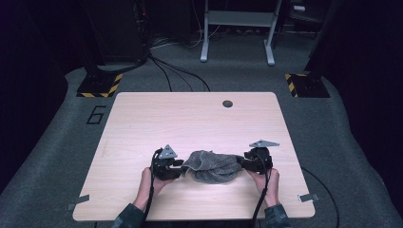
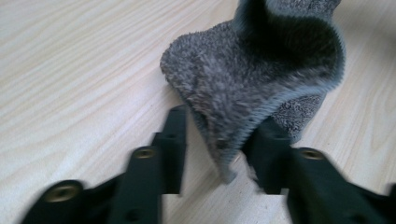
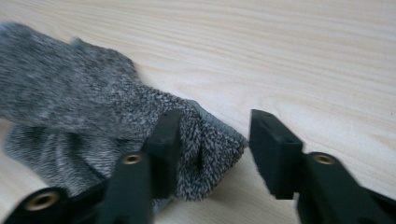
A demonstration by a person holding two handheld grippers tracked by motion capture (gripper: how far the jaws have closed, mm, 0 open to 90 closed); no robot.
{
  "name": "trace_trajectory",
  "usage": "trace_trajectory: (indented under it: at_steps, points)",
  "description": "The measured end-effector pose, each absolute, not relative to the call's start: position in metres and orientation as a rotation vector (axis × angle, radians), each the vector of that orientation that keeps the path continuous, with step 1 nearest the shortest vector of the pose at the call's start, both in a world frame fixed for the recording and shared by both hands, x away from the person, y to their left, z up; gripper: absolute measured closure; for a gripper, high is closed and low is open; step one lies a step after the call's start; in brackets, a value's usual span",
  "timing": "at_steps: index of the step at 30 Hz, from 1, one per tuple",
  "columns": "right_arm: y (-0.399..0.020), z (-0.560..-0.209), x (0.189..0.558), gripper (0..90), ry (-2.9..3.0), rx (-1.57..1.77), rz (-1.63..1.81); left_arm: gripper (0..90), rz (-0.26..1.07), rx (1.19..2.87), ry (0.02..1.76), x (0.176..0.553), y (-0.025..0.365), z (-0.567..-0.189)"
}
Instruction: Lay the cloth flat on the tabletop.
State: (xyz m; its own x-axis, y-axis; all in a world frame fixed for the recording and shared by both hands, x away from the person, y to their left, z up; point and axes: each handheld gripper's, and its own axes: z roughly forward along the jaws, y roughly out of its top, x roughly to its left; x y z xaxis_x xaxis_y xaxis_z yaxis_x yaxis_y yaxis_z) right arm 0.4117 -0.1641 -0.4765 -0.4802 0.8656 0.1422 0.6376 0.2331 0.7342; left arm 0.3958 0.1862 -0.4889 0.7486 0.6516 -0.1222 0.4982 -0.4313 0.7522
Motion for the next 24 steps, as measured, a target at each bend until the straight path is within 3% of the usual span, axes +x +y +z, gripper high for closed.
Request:
trace_trajectory:
  at_steps: [4,11,24]
  points:
    - [-0.16,-0.463,0.406,40.4,2.223,1.351,1.141,47.1,0.217,2.117,0.853,0.392,0.19,-0.491]
    - [-0.133,-0.446,0.408,37.2,2.293,1.219,1.142,40.0,0.205,2.11,0.866,0.388,0.194,-0.495]
    - [-0.056,-0.433,0.43,20.2,2.503,1.019,1.124,40.4,0.163,2.124,0.911,0.389,0.193,-0.51]
